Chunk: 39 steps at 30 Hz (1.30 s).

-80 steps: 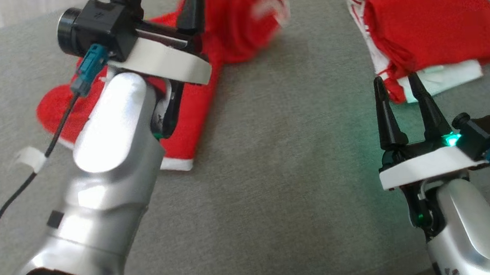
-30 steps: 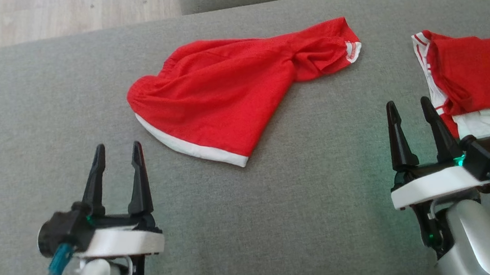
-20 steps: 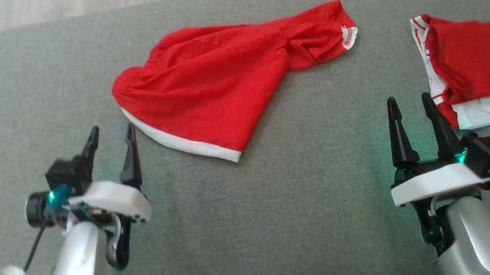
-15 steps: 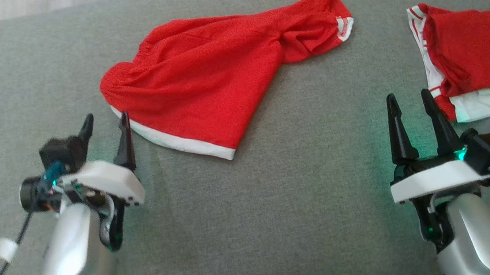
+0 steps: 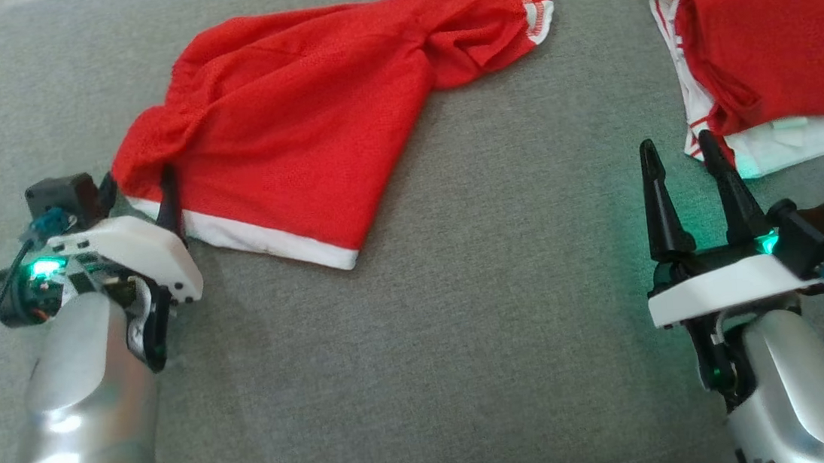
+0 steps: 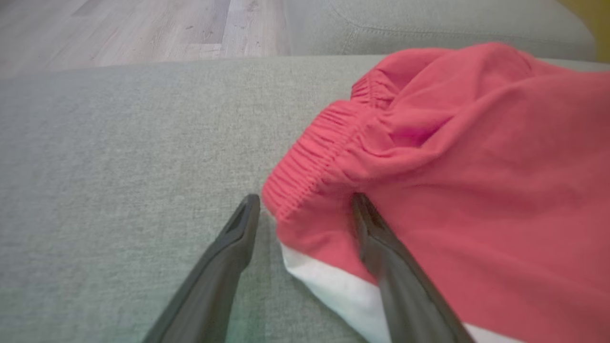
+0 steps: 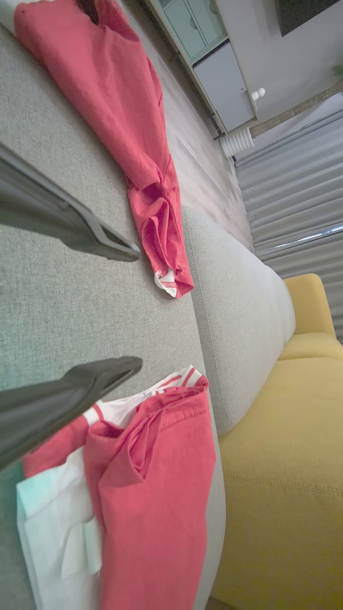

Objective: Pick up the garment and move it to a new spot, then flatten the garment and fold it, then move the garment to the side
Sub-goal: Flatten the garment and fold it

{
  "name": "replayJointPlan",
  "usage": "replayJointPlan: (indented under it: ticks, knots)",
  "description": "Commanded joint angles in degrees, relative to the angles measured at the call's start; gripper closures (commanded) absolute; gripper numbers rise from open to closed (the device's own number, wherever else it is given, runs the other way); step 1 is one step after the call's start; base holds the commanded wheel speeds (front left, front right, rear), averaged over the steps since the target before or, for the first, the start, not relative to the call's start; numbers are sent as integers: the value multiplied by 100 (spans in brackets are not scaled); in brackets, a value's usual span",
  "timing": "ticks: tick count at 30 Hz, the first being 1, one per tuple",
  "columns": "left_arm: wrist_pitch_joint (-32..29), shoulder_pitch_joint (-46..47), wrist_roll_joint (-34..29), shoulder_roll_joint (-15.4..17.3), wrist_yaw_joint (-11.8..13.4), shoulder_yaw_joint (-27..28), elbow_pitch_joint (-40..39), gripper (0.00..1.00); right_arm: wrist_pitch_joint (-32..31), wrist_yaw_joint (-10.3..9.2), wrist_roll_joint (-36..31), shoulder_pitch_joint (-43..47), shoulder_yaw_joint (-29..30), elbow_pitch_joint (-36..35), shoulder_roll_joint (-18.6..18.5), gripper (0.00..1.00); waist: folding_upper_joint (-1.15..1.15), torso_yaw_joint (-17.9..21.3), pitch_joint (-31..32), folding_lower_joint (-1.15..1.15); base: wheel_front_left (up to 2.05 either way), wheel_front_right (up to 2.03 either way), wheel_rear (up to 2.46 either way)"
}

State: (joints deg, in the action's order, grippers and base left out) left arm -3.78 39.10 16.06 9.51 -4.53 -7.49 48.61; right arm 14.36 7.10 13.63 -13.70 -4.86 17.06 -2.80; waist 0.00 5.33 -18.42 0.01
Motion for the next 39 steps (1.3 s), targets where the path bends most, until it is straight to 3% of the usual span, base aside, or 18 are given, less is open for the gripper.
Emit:
replayJointPlan:
  ticks: [1,2,3,11,15,21,28,31,36,39]
  knots:
    - [-54,245,-33,240,-2,94,2,0,63,39,47,-180,-120,-219,-8,0,0,48,-15,-1,0,0,0]
    - [-57,278,-36,250,-33,59,73,71,63,39,56,-186,-114,-224,-8,0,0,63,-15,-1,0,0,0]
    - [-8,309,-30,253,-64,33,113,100,63,39,67,-190,-112,-228,-8,0,0,77,-13,-1,0,0,0]
    - [692,559,38,151,-242,-248,-110,100,63,39,127,-157,-107,-185,-8,0,0,82,141,-1,0,0,0]
    - [827,766,243,-7,-289,-681,-633,100,63,39,190,-152,-115,-167,-8,0,0,73,295,-1,0,0,0]
    - [285,1156,1017,-128,-294,-1542,-1790,100,63,39,355,-170,-169,-135,-8,0,0,178,521,-1,0,0,0]
    - [-328,1598,1750,-492,-278,-1877,-2706,100,63,39,556,-197,-251,-103,-8,0,0,424,729,-1,0,0,0]
    - [-318,1807,2048,-621,-104,-1928,-2977,100,63,39,633,-209,-287,-89,-8,0,0,543,796,-1,0,0,0]
    - [141,2137,2660,-659,515,-1916,-3254,100,63,39,680,-214,-289,-97,-8,0,0,622,820,-1,0,0,0]
    - [394,2157,2651,-660,774,-1960,-3115,100,63,39,654,-204,-253,-134,-8,0,0,557,767,-1,0,0,0]
